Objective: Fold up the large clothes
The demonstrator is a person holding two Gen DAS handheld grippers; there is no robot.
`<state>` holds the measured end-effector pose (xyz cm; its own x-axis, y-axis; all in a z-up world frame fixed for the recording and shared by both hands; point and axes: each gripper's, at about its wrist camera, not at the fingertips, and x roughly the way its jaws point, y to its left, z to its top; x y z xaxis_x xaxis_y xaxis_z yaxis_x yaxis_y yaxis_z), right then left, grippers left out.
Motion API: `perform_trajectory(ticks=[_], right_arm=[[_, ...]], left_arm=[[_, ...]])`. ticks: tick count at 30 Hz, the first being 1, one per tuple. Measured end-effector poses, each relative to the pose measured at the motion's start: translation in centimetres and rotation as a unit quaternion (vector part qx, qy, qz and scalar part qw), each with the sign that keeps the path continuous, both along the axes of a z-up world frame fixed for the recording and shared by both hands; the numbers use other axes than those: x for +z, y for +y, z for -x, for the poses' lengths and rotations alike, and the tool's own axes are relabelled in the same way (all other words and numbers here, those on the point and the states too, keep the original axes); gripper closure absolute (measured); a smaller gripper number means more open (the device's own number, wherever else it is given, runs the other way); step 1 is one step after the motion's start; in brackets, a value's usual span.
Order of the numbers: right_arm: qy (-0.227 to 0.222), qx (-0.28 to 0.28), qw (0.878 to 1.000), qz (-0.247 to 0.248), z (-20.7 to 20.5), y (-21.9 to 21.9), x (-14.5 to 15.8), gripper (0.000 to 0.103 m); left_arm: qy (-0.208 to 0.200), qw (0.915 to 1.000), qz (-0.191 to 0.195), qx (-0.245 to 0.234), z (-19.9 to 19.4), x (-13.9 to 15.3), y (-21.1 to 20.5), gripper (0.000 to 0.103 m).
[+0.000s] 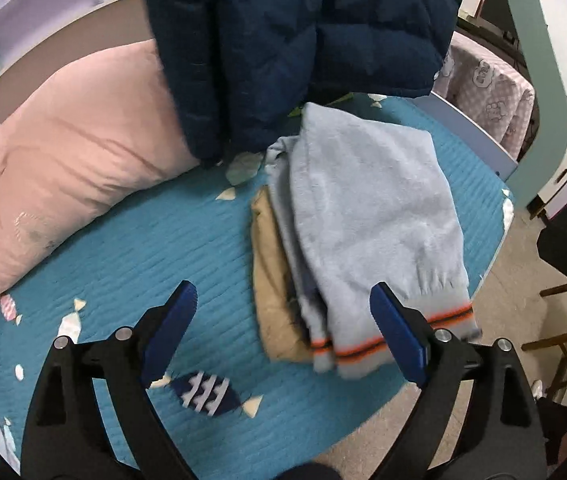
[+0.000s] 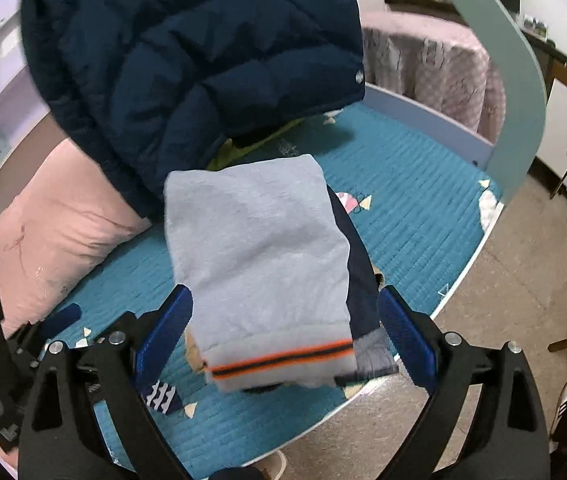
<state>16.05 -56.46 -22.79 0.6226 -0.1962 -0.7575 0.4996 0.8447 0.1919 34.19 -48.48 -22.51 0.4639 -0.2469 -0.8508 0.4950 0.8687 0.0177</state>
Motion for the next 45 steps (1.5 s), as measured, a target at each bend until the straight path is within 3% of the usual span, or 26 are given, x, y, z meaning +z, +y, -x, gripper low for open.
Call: perform_trajectory(ticks=[4, 13, 24, 36, 45], right_arm=[[-0.007, -0.001, 0.999, 0.042, 2.0, 4.2, 0.7, 0.013], [-0.04, -0.008, 0.997, 0.065, 7.1, 13.0, 3.4, 0.012], [-0.104, -0.002, 0.988, 0.118, 12.6, 23.9, 6.6, 0.012], [-0.16, 0.003, 0.975, 0.154, 17.1, 33.1, 8.3, 0.009], [-0.189, 0.011, 0.963, 0.192, 18.5, 37.0, 9.6, 0.008]], left_arm=[[-0.003, 1.0, 0.003, 0.006, 2.0, 1.7, 3.6, 0.014], [-0.012, 0.999, 0.029, 0.033, 7.4, 4.9, 13.2, 0.014], [-0.067, 0.9957, 0.052, 0.038, 16.1, 8.5, 24.3, 0.014], [-0.16, 0.9806, 0.063, 0.095, 22.8, 13.2, 34.4, 0.013], [-0.183, 0.9728, 0.089, 0.112, 25.3, 15.0, 38.1, 0.013]])
